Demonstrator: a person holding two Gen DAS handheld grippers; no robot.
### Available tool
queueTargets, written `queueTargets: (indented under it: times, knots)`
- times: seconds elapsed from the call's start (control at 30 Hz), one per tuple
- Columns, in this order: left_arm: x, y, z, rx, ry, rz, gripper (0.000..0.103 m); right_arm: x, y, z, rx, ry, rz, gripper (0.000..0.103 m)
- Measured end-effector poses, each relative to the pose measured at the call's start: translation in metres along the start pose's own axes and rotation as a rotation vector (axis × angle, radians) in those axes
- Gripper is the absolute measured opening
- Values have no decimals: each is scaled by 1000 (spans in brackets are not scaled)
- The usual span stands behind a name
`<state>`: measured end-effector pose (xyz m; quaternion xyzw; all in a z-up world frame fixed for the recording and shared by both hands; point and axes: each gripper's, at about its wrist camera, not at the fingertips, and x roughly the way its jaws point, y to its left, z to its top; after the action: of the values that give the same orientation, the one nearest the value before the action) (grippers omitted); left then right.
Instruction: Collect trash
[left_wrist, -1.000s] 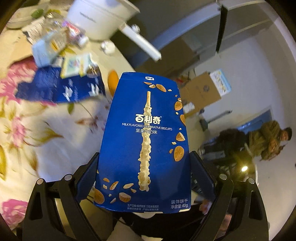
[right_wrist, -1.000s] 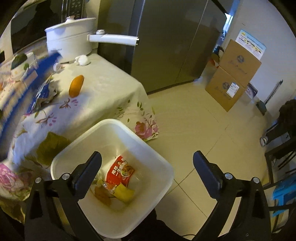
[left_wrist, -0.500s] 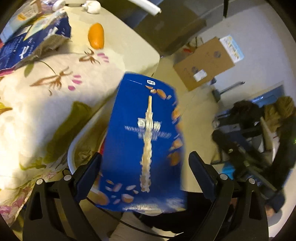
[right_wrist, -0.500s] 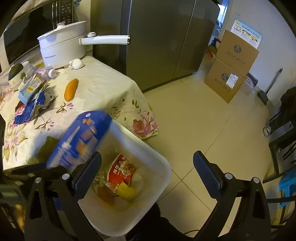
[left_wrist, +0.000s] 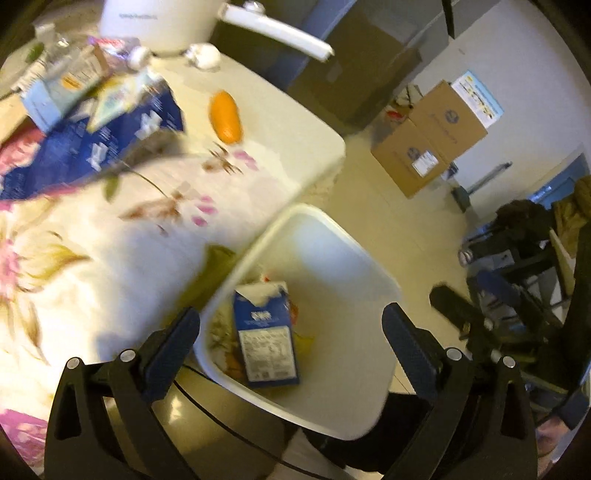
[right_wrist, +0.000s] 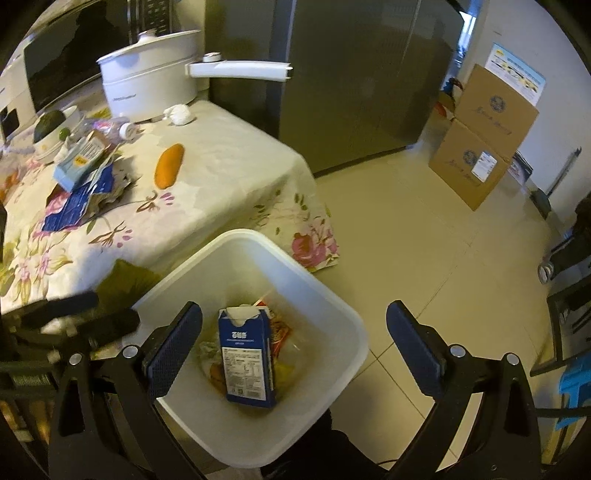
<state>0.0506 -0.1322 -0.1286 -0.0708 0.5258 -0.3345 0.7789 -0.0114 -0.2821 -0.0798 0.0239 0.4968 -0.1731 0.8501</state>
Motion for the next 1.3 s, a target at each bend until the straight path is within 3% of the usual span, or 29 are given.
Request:
queueTargets:
  times: [0.23,0.37,0.5,0.77,0.9,1.0,1.1,1.3]
  knots:
    - [-37,42,27,-105,-121,42,96,2,15,1,-52,11,15,96]
    - [-52,70,46,-137,-177,108,96,4,20,1,-73,18,16,96]
    - [-45,76,57,-67,-175,209,96,6,23,0,-84,26,16,96]
    - [-8,51,71,129,-181,367,93,8,26,1,-91,34,25,96]
    - [9,46,81,181,-162,431,74,7,27,2,-89,34,30,96]
    - [13,49,84,190,-137,433,50,7,28,2,-89,33,36,96]
    - [6,51,81,196,-159,446,32,6,30,2,-92,34,46,96]
    - [-40,65,72,123,-277,355,22,5,38,3,-106,31,59,96]
